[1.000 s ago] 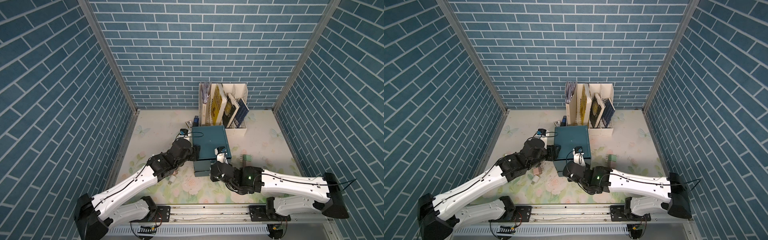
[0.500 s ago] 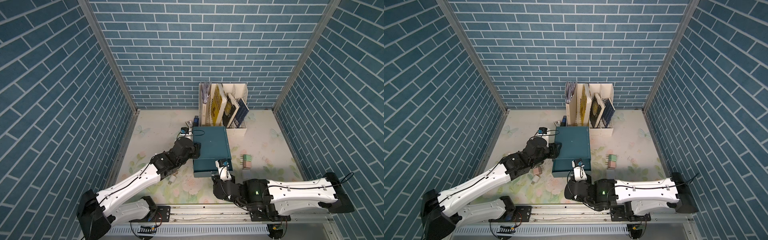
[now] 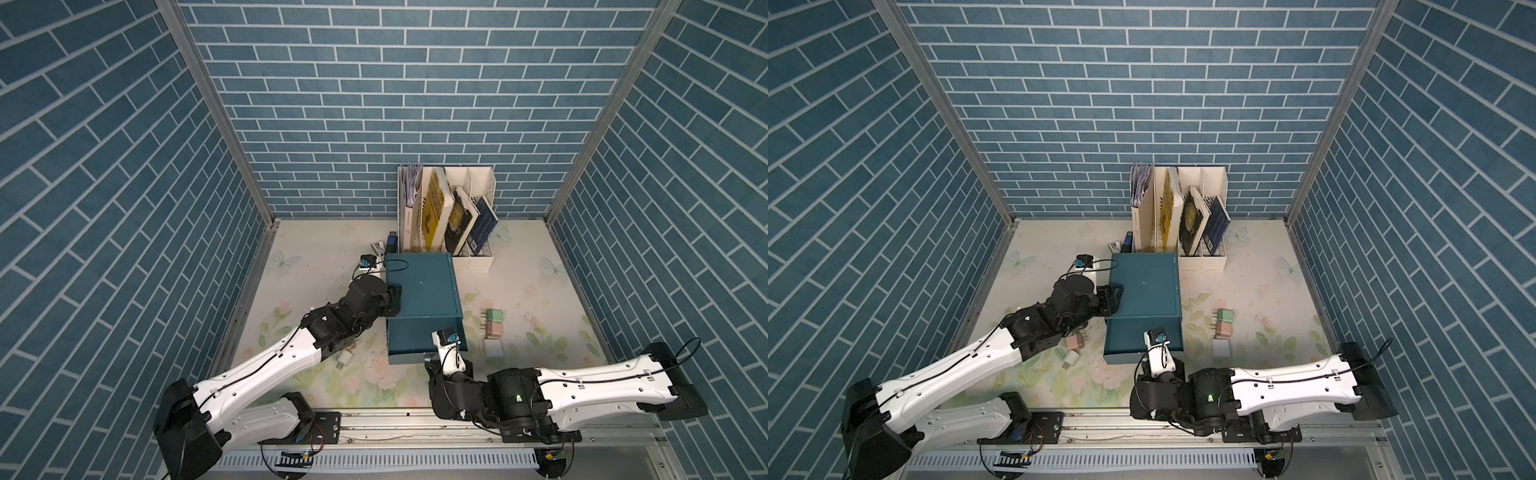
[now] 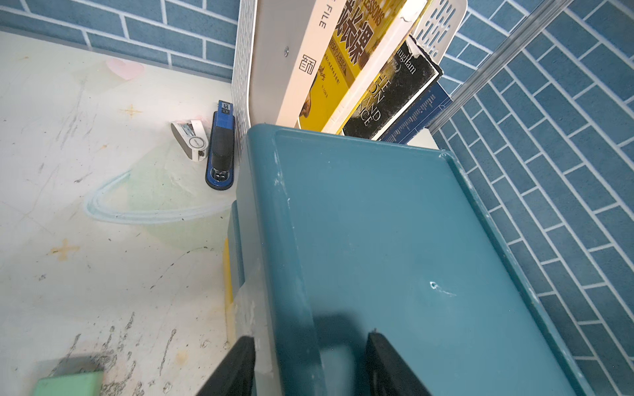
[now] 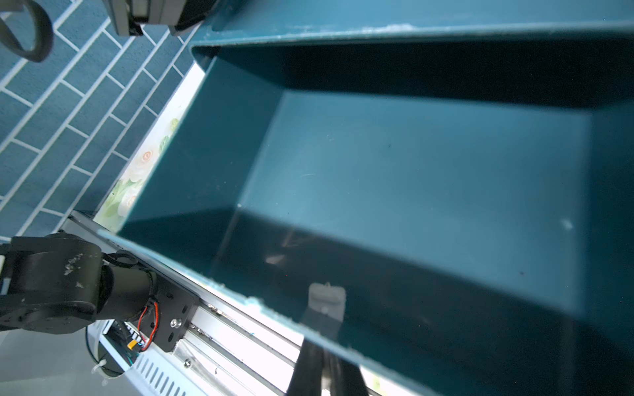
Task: Place the plugs into the drawer by color
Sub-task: Open the drawer in the storage box, then pick up the plug from the center of the board.
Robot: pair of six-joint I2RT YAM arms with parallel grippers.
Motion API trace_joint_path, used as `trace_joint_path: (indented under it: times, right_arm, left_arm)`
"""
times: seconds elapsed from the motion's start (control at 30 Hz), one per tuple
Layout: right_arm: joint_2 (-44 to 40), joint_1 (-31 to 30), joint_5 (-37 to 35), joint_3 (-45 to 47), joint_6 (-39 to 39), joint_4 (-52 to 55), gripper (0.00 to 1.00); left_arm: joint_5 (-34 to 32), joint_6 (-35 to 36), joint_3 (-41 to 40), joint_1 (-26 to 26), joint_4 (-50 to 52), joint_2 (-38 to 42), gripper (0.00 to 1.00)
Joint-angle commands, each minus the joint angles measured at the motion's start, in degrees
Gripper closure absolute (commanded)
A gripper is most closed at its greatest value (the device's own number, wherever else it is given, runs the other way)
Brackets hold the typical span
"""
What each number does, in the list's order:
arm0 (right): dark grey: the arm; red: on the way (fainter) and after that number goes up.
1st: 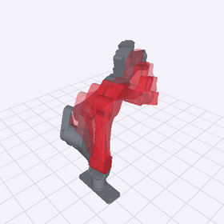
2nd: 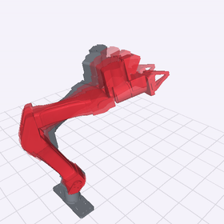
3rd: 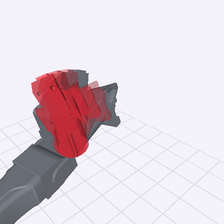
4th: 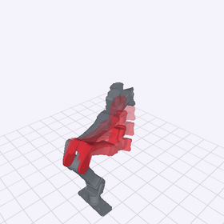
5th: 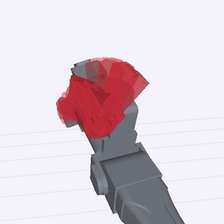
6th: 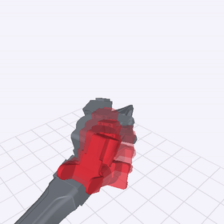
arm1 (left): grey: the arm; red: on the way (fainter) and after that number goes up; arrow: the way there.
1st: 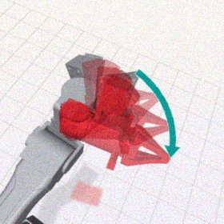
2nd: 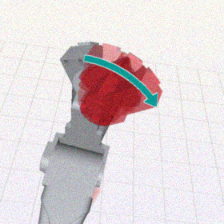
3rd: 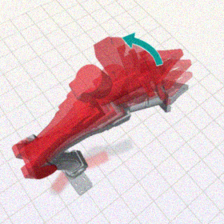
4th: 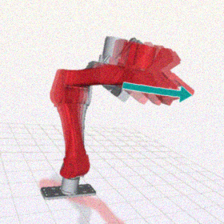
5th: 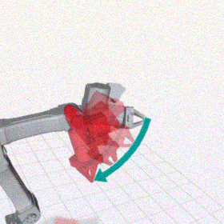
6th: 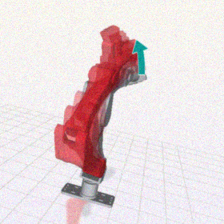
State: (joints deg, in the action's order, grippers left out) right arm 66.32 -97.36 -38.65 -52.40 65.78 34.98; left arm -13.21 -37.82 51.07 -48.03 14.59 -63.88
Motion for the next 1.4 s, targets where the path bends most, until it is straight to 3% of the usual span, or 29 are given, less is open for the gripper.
trace_joint_path:
  times: [0.0, 0.03, 0.1, 0.23, 0.43, 0.63, 0.8, 0.9, 0.97, 1.0, 1.1, 1.17, 1.3, 1.37]
  right_arm:
    - [1.03, -1.63, -3.24, -4.77, -0.47, 7.10, 0.54]
    - [0.97, -1.82, -3.94, -6.31, -0.53, 8.71, 0.38]
    - [0.33, -2.21, -5.28, -10.04, -1.31, 11.93, 0.29]
    - [-0.83, -2.22, -7.65, -16.76, -1.88, 19.15, 0.20]
    - [-3.75, 1.15, -13.24, -25.65, 2.80, 31.82, 0.20]
    - [-5.07, 32.75, -1.62, -21.33, -13.22, 25.52, 0.22]
    - [-2.47, 61.58, 16.84, -11.17, -27.93, 10.62, 0.25]
    - [0.03, 72.09, 23.31, -4.44, -30.60, 4.50, 0.21]
    - [0.92, 76.04, 24.57, -1.16, -30.74, 2.26, 0.17]
    - [1.32, 77.26, 24.78, 0.14, -30.75, 1.54, 0.01]
    - [2.14, 78.38, 24.11, 3.70, -29.85, -0.15, 0.00]
    - [2.37, 78.62, 26.64, 6.73, -31.09, -3.76, 0.02]
    - [5.89, 80.23, 27.82, 9.46, -33.46, -8.50, 0.20]
    - [8.21, 81.36, 28.94, 9.81, -34.25, -10.33, 0.23]
  left_arm:
    - [-0.33, 0.39, -1.70, -0.22, 5.29, 0.11, 0.39]
    - [-0.45, 0.55, -1.38, -0.22, 5.47, 0.45, 0.38]
    - [-0.89, 0.77, 0.06, -0.22, 6.70, 0.84, 0.36]
    - [-1.15, 1.78, 3.14, -0.22, 8.26, 2.08, 0.35]
    - [-1.37, 2.38, 6.21, -0.22, 9.62, 4.63, 0.31]
    - [1.01, 2.01, 4.94, -0.22, 7.94, 6.41, 0.30]
    - [1.95, 1.02, 3.27, -0.26, 8.67, 7.68, 0.30]
    - [3.43, 0.40, 1.83, -0.29, 7.94, 8.92, 0.29]
    - [5.00, 0.01, 0.96, -0.31, 7.41, 9.52, 0.29]
    - [5.59, -0.05, 0.49, -0.31, 6.96, 9.82, 0.29]
    - [5.86, 0.37, -0.44, -0.40, 6.28, 9.70, 0.28]
    - [5.41, 0.35, -0.49, -0.38, 6.25, 9.12, 0.28]
    - [4.53, 0.41, -0.58, -0.40, 5.41, 7.85, 0.28]
    - [4.24, 0.36, -0.45, -0.38, 5.61, 7.45, 0.28]
